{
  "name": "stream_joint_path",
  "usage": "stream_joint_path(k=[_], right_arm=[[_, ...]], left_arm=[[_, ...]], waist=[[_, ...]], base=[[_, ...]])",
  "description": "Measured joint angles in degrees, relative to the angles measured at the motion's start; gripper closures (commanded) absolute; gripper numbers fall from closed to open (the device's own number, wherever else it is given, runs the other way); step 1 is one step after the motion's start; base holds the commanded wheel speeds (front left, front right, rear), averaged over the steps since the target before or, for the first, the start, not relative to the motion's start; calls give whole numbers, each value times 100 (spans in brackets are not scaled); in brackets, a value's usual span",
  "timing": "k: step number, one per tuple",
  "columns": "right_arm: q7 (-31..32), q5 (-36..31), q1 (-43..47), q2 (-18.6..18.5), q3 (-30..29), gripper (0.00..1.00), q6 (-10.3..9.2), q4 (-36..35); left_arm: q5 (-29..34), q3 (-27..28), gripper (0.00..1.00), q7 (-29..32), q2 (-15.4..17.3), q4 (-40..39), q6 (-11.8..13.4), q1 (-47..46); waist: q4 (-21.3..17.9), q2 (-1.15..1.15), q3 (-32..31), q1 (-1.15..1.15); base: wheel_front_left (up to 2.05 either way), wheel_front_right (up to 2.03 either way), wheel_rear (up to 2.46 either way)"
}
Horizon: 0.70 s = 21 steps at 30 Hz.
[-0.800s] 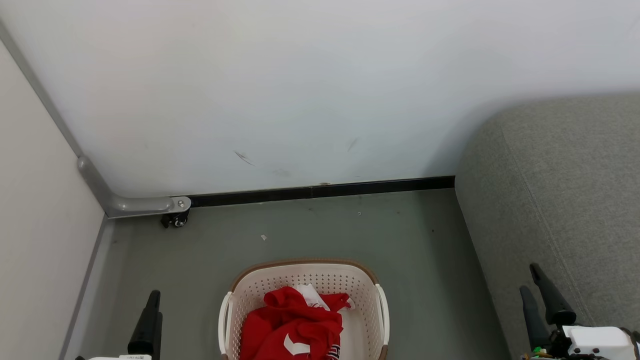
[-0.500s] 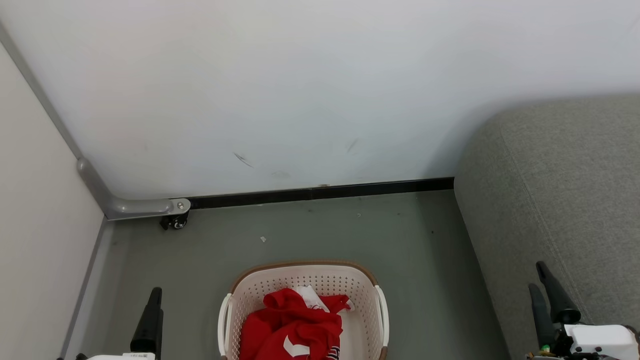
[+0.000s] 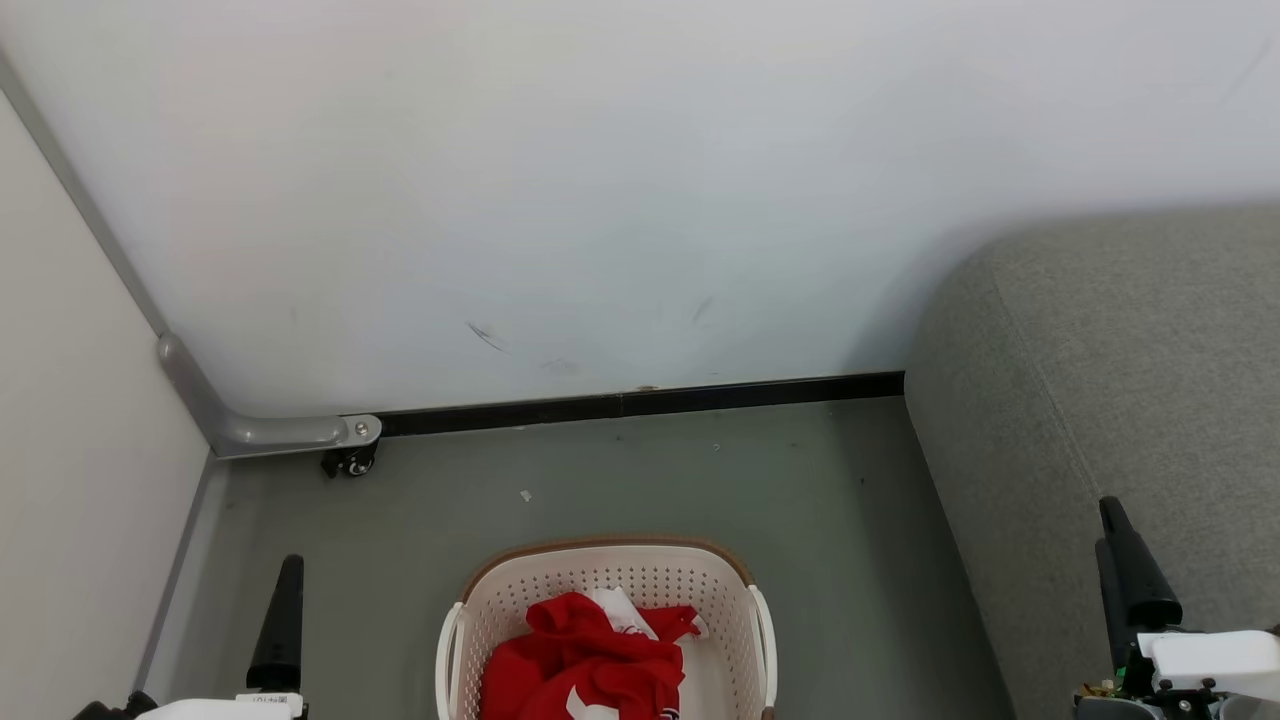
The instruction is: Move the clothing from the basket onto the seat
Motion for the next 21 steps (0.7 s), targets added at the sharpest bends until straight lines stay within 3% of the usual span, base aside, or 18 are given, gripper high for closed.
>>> stream_joint_path(k=[8, 21], right_arm=[[-143, -780, 0, -9, 3, 0, 0, -246], [-431, -2285, 1, -113, 181, 0, 0, -804]], left_arm=[[657, -20, 0, -154, 14, -230, 0, 0], [2034, 114, 0, -446, 45, -862, -8, 2]], waist=[[-1, 0, -98, 4], [-6, 0, -127, -56]], base=[[0, 0, 0], [0, 0, 0]])
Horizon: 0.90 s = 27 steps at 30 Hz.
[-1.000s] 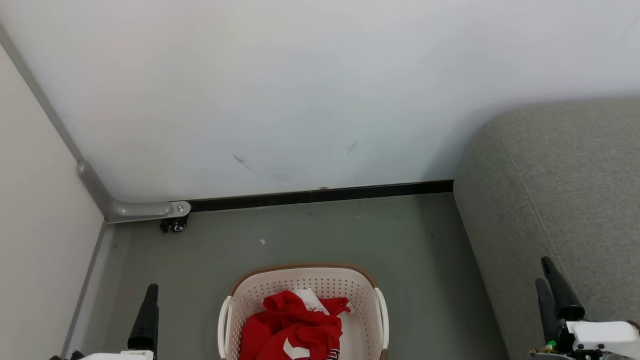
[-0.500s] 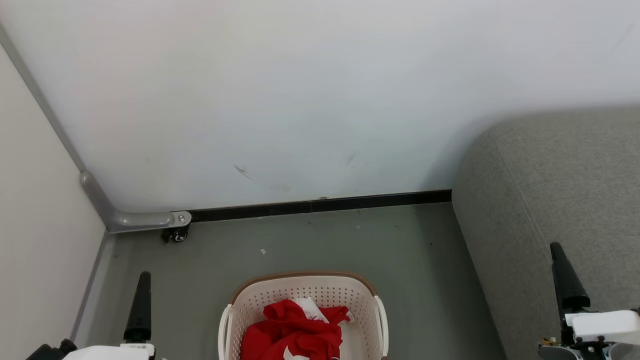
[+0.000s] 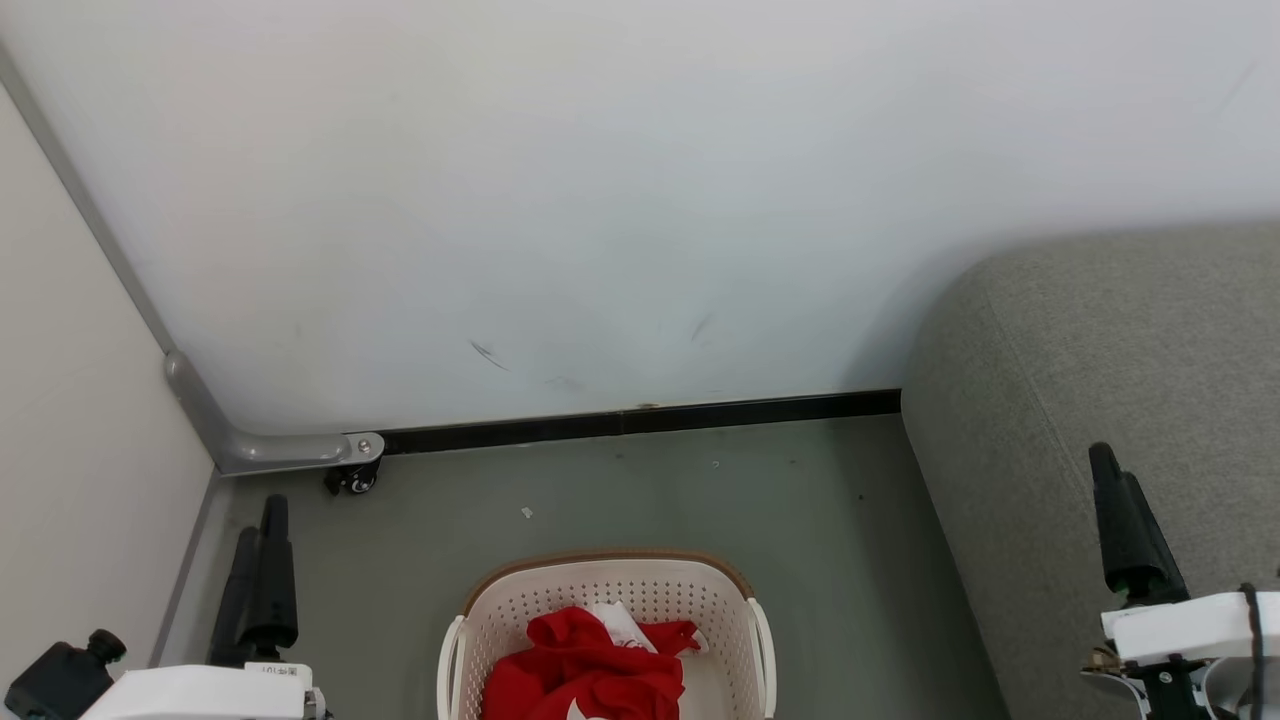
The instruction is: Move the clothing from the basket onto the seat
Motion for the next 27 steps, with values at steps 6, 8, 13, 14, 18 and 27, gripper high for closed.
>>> stream_joint_path(k=[6, 8, 13, 14, 18, 27], right_arm=[[-101, -732, 19, -21, 194, 0, 0, -165], [-151, -996, 18, -43, 227, 0, 0, -229], [-255, -1681, 26, -93, 302, 0, 0, -316], [-276, -1796, 31, -91, 311, 0, 0, -334], [-353, -2287, 90, -92, 335, 0, 0, -368], [-521, -3404, 198, -96, 520, 0, 1, -379]], left_arm=[[747, 76, 0, -114, 20, -234, 0, 8], [961, 32, 0, -160, 38, -299, -1, 12], [1830, -66, 0, -257, 53, -391, -1, 40], [2015, -85, 0, -260, 54, -417, -1, 46], [2587, -186, 0, -368, 67, -501, -2, 128], [3963, -544, 0, -544, 85, -642, 103, 177]], waist=[[-8, 0, 6, -21], [-11, 0, 7, -26], [-19, 0, 5, -31], [-20, 0, 4, -31], [-22, 0, -2, -33], [-26, 0, -20, -34]], base=[[0, 0, 0], [0, 0, 0], [0, 0, 0], [0, 0, 0], [0, 0, 0], [0, 0, 0]])
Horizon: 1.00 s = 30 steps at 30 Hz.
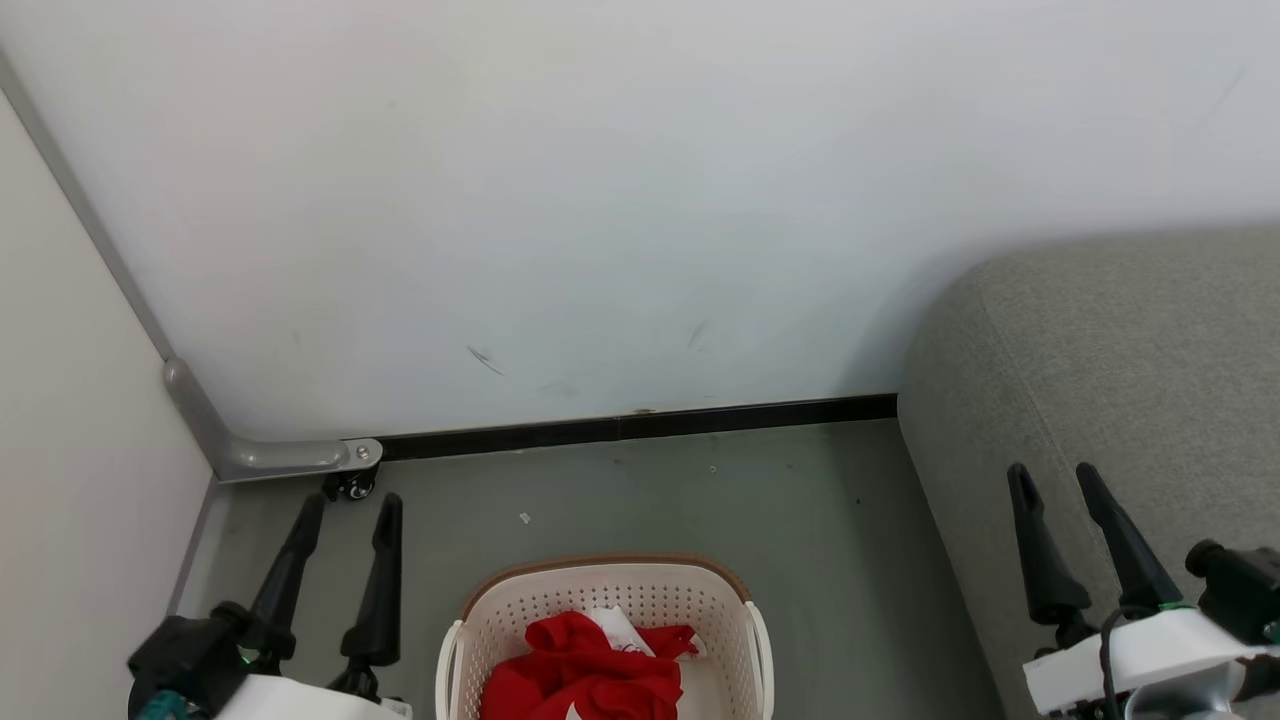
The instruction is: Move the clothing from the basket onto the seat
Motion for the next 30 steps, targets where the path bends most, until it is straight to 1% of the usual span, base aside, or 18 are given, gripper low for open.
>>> stream_joint_path(k=[2, 3, 4, 6, 11, 16, 19, 21, 23, 30], right_arm=[[-51, -211, 69, 0, 12, 0, 0, 1], [-66, -332, 86, -1, 13, 0, 0, 3], [-66, -332, 86, -1, 13, 0, 0, 3], [-136, -602, 87, 0, 16, 0, 0, 27], [-240, -1012, 204, 4, 78, 0, 0, 214], [-293, -1192, 313, 14, 136, 0, 0, 461], [-293, -1196, 313, 15, 137, 0, 0, 610], [-293, -1196, 311, 16, 133, 0, 0, 688], [-293, -1196, 311, 23, 129, 0, 0, 744], [-293, -1196, 296, 49, 137, 0, 0, 896]], left_arm=[[283, -81, 0, -36, 2, -11, 104, 51], [330, -118, 0, -69, 1, -9, 176, 84], [330, -118, 0, -69, 1, -9, 176, 84], [545, -237, 0, -137, 13, 58, 320, 129], [693, -450, 0, -223, 24, 259, 598, 237], [711, -624, 0, -272, 29, 432, 700, 300], [664, -704, 0, -272, 30, 642, 814, 320], [505, -726, 0, -272, 30, 783, 876, 322], [376, -754, 0, -272, 35, 894, 895, 322], [372, -858, 0, -272, 35, 1129, 942, 320]], waist=[[-4, 0, -4, -1], [-6, 0, -6, -1], [-6, 0, -6, -1], [-12, 0, -15, -1], [-22, 0, -39, 0], [-28, 0, -57, -1], [-31, 0, -62, -1], [-33, 0, -64, -1], [-36, 0, -66, -1], [-43, 0, -78, -2]], base=[[0, 0, 0], [0, 0, 0], [0, 0, 0], [0, 0, 0], [0, 0, 0], [0, 0, 0], [0, 0, 0], [0, 0, 0], [0, 0, 0], [0, 0, 0]])
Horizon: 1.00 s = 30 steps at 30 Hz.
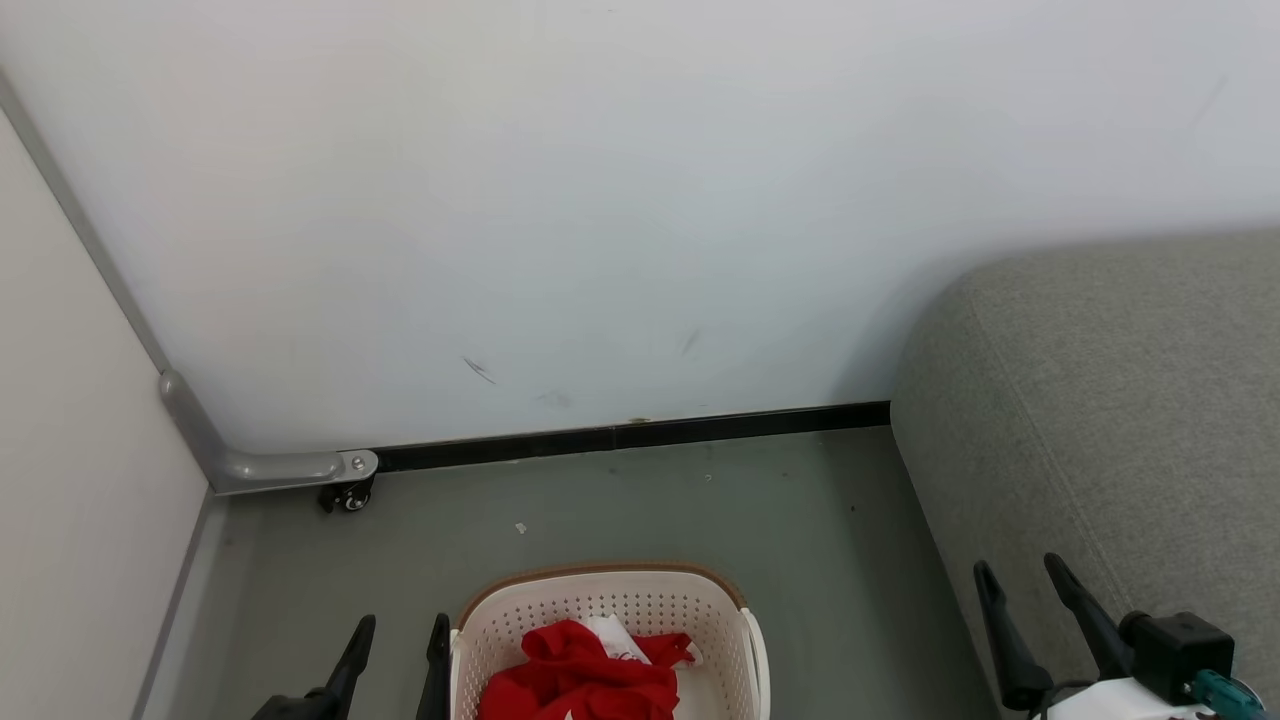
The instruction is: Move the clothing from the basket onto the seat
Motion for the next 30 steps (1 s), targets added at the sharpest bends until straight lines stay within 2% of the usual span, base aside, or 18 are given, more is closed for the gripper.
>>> stream_joint_path(k=[30], right_arm=[[0, -7, -35, 13, 36, 0, 0, 166]], left_arm=[[9, -124, 0, 0, 0, 214, 132, -42]], waist=[[27, 0, -52, -1]], base=[[0, 0, 0]])
